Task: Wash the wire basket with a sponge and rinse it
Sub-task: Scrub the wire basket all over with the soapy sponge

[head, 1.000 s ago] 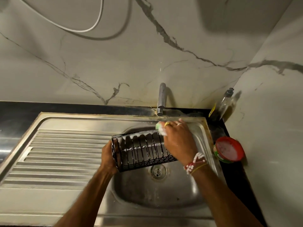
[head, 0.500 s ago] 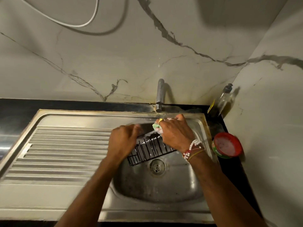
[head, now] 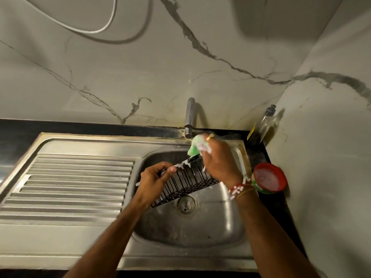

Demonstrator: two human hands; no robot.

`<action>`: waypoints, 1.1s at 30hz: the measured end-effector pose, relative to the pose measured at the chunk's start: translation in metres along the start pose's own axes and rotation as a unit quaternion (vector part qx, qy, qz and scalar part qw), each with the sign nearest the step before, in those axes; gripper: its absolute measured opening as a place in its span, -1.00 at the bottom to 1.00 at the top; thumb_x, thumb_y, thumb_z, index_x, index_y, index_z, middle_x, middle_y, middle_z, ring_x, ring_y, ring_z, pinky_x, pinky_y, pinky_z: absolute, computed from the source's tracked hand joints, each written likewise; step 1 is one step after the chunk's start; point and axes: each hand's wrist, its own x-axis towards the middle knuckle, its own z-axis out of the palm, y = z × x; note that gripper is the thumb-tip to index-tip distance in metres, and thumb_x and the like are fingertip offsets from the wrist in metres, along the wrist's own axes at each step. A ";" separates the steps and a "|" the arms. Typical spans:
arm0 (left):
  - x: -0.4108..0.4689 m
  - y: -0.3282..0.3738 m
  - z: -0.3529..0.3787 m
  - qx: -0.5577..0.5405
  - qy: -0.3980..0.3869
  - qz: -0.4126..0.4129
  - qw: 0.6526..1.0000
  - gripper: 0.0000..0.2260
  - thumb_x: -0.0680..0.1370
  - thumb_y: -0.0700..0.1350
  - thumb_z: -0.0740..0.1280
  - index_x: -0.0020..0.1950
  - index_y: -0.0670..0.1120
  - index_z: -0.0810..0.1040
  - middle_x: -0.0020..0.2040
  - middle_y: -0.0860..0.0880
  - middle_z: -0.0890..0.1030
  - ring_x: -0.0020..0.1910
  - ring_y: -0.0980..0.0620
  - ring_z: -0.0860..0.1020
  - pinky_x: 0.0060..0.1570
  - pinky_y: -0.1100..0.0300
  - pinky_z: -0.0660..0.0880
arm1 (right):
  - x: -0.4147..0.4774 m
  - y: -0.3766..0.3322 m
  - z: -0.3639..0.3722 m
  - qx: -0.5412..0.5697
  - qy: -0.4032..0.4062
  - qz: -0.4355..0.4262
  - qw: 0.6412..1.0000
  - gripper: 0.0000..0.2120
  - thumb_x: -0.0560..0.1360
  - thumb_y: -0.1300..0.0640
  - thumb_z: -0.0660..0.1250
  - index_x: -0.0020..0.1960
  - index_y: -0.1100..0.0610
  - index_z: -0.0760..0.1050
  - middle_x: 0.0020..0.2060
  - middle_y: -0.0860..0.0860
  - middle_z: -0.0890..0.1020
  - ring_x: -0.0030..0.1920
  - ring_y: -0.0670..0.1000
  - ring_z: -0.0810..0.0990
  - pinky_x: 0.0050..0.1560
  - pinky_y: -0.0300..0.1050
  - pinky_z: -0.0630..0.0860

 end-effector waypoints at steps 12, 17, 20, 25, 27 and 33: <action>0.004 -0.008 0.001 -0.143 0.026 -0.014 0.989 -0.84 0.52 -0.04 0.37 -0.17 -0.07 0.67 -0.22 -0.16 0.64 -0.22 -0.11 0.61 -0.16 -0.04 0.61 | 0.000 -0.004 0.008 0.112 -0.031 -0.079 0.990 -0.69 0.53 0.14 0.29 0.26 0.10 0.52 0.06 0.04 0.65 0.02 -0.14 0.57 -0.03 -0.28 0.55; 0.004 -0.017 -0.003 -0.152 0.030 -0.025 0.988 -0.85 0.52 -0.03 0.39 -0.20 -0.05 0.67 -0.22 -0.13 0.64 -0.21 -0.12 0.59 -0.14 -0.02 0.59 | 0.000 0.001 0.010 0.135 -0.070 -0.101 0.983 -0.71 0.55 0.12 0.16 0.18 0.12 0.56 0.11 0.01 0.61 0.14 -0.09 0.52 0.22 -0.14 0.44; 0.007 -0.023 -0.003 -0.146 0.026 -0.023 0.989 -0.82 0.51 -0.03 0.40 -0.20 -0.10 0.66 -0.22 -0.15 0.64 -0.22 -0.12 0.58 -0.12 -0.01 0.58 | -0.003 0.005 0.021 0.113 0.004 -0.062 0.992 -0.71 0.53 0.23 0.20 0.21 0.24 0.53 0.12 0.12 0.60 0.15 0.01 0.53 0.24 0.01 0.46; 0.008 -0.035 -0.013 -0.174 0.043 -0.030 0.983 -0.76 0.52 -0.01 0.38 -0.20 -0.17 0.60 -0.24 -0.14 0.58 -0.22 -0.10 0.52 -0.13 0.01 0.52 | -0.002 0.005 0.017 0.165 0.071 -0.057 0.982 -0.78 0.55 0.26 0.26 0.16 0.15 0.58 0.09 0.03 0.64 0.12 -0.05 0.58 0.17 -0.07 0.52; 0.006 -0.039 -0.016 -0.192 0.047 -0.027 0.980 -0.71 0.50 0.03 0.42 -0.20 -0.20 0.60 -0.26 -0.12 0.58 -0.25 -0.03 0.54 -0.16 0.08 0.54 | -0.001 0.007 0.011 0.151 0.043 -0.063 0.986 -0.76 0.53 0.26 0.31 0.16 0.10 0.59 0.07 -0.05 0.64 0.09 -0.15 0.57 0.16 -0.17 0.52; 0.005 -0.042 -0.017 -0.203 0.052 -0.024 0.977 -0.70 0.43 0.17 0.50 -0.22 -0.07 0.65 -0.27 -0.08 0.63 -0.28 0.02 0.59 -0.22 0.16 0.60 | 0.005 0.005 0.007 0.093 0.053 -0.050 0.993 -0.78 0.52 0.29 0.33 0.15 0.18 0.59 0.04 -0.01 0.65 0.01 -0.22 0.54 0.07 -0.33 0.51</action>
